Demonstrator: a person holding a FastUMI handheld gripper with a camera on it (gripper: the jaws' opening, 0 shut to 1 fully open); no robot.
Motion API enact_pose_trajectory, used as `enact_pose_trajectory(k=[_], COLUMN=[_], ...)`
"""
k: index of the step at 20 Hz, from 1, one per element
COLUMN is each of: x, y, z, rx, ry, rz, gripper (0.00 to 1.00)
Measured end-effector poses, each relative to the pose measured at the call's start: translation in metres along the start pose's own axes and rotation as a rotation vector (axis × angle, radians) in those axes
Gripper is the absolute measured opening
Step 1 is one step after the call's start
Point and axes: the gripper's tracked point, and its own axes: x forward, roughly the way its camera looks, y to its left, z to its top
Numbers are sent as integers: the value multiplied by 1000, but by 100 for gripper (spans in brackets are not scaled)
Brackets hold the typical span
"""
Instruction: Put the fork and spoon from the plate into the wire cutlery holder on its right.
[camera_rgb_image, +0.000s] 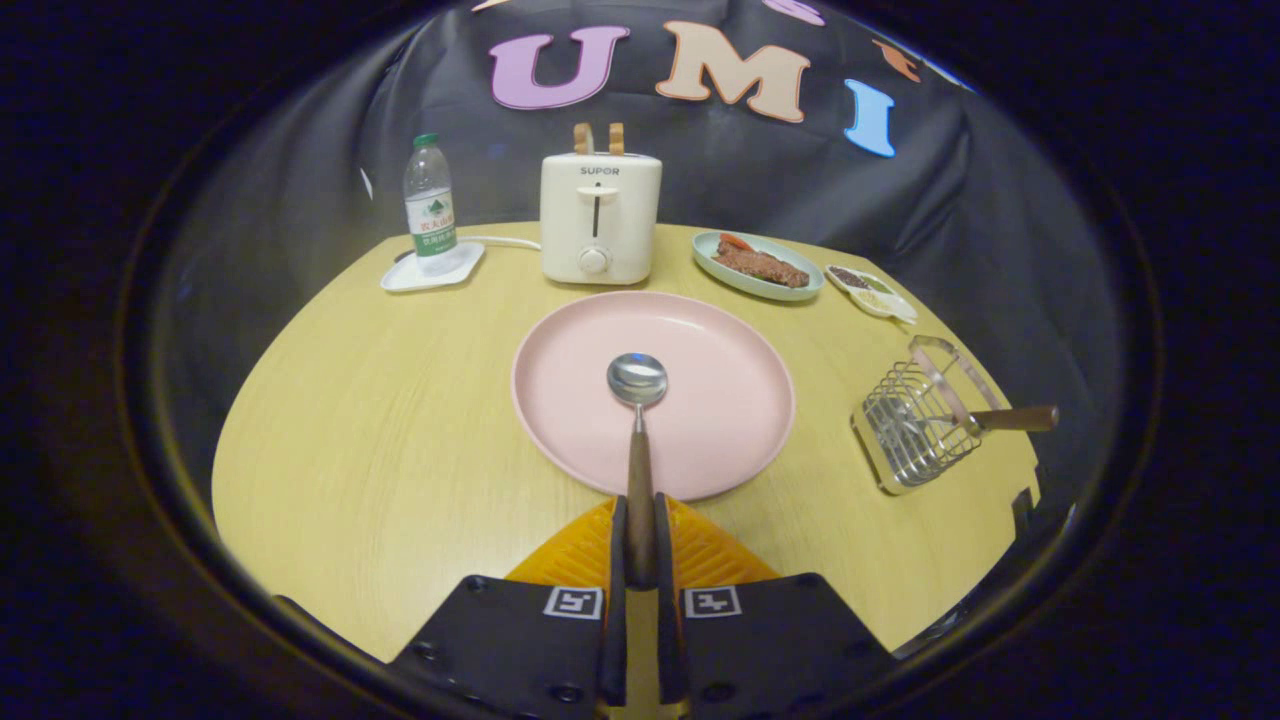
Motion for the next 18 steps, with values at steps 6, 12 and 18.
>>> enact_pose_trajectory(k=[6,12,18], x=[-6,-31,-60], y=[2,-13,-38], z=[2,24,63], rx=[0,-33,-15], ry=[22,18,40], rz=[24,-13,-90], gripper=[8,8,8])
